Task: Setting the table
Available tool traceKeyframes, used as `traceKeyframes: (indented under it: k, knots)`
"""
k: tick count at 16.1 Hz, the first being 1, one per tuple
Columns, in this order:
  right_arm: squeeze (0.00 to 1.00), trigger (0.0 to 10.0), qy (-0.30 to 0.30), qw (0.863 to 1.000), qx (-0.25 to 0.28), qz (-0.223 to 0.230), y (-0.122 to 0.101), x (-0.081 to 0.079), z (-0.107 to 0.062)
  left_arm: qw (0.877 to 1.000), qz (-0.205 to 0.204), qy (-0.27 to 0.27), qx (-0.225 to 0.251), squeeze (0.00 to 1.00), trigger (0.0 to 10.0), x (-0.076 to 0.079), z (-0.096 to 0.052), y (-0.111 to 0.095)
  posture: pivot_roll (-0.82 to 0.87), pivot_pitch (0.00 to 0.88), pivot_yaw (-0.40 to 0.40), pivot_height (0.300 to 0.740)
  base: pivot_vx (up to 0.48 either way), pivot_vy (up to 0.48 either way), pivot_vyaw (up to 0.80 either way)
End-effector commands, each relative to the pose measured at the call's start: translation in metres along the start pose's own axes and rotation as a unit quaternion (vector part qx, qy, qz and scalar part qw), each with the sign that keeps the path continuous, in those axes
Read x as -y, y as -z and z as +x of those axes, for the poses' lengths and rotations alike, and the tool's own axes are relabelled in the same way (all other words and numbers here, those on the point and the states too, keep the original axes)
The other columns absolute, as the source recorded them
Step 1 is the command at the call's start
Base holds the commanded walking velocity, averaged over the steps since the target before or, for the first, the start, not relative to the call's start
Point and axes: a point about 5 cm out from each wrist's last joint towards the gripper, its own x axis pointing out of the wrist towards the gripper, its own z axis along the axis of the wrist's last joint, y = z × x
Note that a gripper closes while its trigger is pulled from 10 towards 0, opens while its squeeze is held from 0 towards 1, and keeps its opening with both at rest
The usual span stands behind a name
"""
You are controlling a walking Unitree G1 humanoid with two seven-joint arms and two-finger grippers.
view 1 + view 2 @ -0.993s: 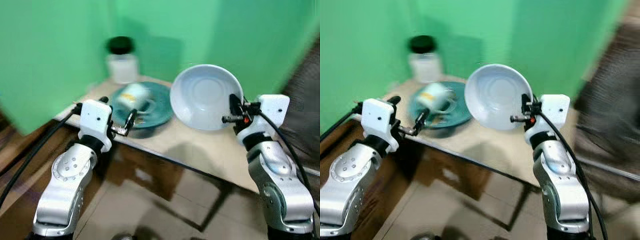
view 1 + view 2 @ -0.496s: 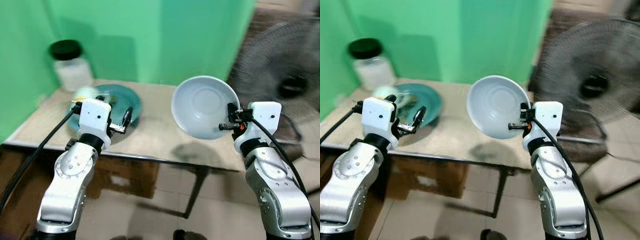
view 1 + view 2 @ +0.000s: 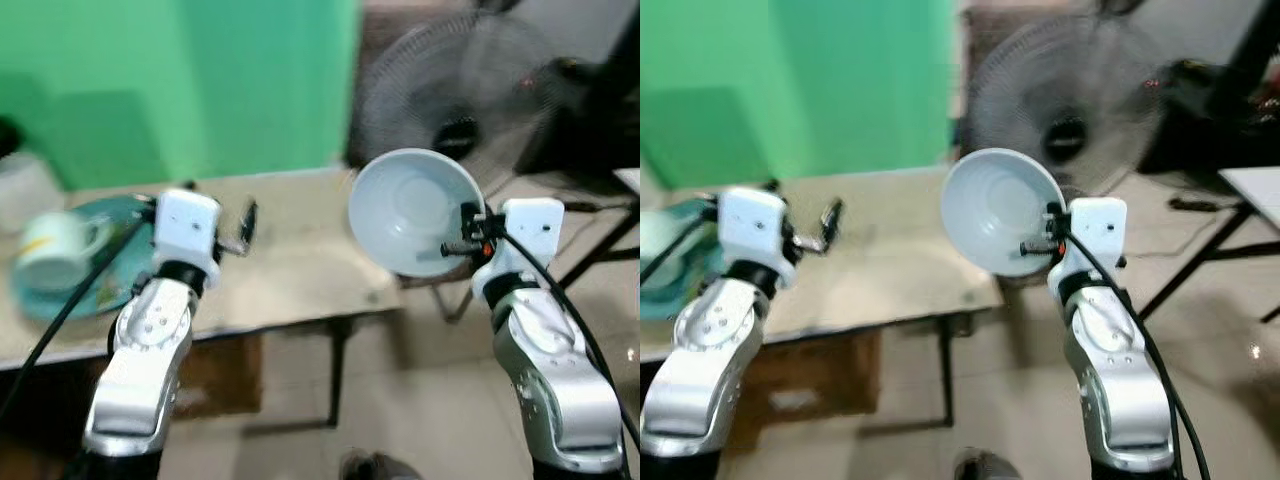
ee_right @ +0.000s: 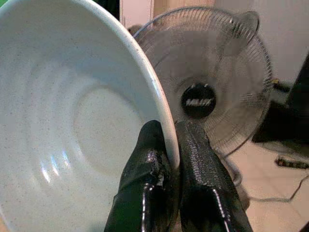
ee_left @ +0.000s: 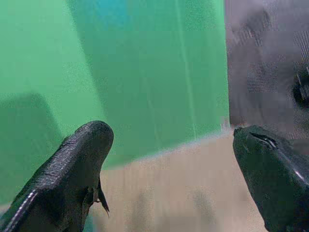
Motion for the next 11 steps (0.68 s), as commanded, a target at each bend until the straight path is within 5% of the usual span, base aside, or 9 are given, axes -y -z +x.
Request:
traceKeyframes:
  k: [1,5,11]
  knots:
    - [0.0,10.0,0.004,1.0,0.018,0.014,-0.009,0.0021,0.0007,1.0,-0.003,-0.006,0.007,0.0,10.0,-0.0021,0.0009,-0.0033,0.11,0.0,-0.009,0.74,0.0,0.0,-0.8]
    - [0.0,10.0,0.0,0.999,0.013,0.051,-0.0119,-0.0006,0.0013,1.0,-0.006,0.002,0.005,0.0,10.0,-0.0034,0.0001,-0.0042,0.11,0.0,-0.01,0.74,0.0,0.0,-0.8]
    - [0.0,10.0,0.019,1.0,0.006,0.014,-0.0087,0.0032,-0.0012,0.999,0.002,0.028,-0.021,0.0,10.0,-0.0055,-0.0015,0.0027,0.1,0.0,0.004,0.74,0.0,0.0,-0.8]
